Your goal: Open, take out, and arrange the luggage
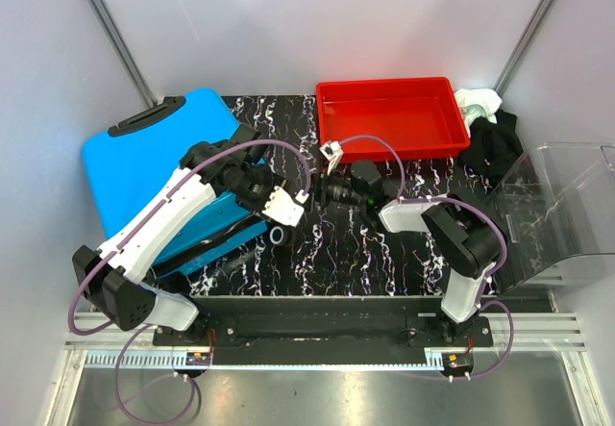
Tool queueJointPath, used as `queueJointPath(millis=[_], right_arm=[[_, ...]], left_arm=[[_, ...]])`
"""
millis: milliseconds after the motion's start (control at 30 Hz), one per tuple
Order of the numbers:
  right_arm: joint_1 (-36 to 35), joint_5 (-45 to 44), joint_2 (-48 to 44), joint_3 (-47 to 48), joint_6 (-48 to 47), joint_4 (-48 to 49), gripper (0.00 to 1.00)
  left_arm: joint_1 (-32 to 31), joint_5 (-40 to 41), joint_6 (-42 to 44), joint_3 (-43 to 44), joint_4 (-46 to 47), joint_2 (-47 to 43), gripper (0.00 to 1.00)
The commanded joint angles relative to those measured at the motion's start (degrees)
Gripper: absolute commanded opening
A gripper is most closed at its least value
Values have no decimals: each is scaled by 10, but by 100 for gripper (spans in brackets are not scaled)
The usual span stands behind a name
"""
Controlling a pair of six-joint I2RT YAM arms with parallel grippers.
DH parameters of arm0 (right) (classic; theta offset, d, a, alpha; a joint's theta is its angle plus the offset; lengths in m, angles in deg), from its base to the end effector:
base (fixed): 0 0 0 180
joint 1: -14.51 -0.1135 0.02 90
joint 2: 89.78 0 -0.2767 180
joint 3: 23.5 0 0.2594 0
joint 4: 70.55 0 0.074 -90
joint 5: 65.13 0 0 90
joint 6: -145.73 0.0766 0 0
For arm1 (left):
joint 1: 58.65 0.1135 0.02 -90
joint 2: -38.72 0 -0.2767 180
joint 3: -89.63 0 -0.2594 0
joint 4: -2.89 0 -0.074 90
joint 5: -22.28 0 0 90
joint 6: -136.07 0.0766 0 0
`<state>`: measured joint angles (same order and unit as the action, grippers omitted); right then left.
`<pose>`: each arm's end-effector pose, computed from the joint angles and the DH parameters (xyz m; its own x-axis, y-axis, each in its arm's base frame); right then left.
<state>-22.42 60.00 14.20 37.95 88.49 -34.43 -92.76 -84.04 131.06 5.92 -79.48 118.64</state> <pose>0.3043 0.2839 0.1914 -0.5883 0.1114 -0.8009 -0.7493 0.2971 0.5918 0.2201 -0.1751 0.3243 0.5643 0.7725 -0.2912 0.8088 -0.4465 0.3828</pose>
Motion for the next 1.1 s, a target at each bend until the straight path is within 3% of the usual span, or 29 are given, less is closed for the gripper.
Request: queueJointPath(millis=[0, 167, 400, 667, 833, 1067], right_arm=[[-6, 68, 14, 28, 85, 39, 77], [-19, 97, 62, 53, 155, 81, 71], [-44, 81, 78, 53, 183, 103, 68], [-53, 85, 118, 85, 226, 121, 54], [-61, 72, 126, 87, 238, 127, 52], [-62, 53, 122, 97, 232, 112, 38]], left_arm=[[7, -23, -98, 26, -143, -42, 0], [8, -22, -95, 28, -141, -41, 0], [7, -21, -91, 24, -141, -40, 0], [7, -21, -91, 25, -137, -39, 0], [7, -22, -91, 23, -138, -40, 0], [7, -21, -92, 18, -138, -42, 0]])
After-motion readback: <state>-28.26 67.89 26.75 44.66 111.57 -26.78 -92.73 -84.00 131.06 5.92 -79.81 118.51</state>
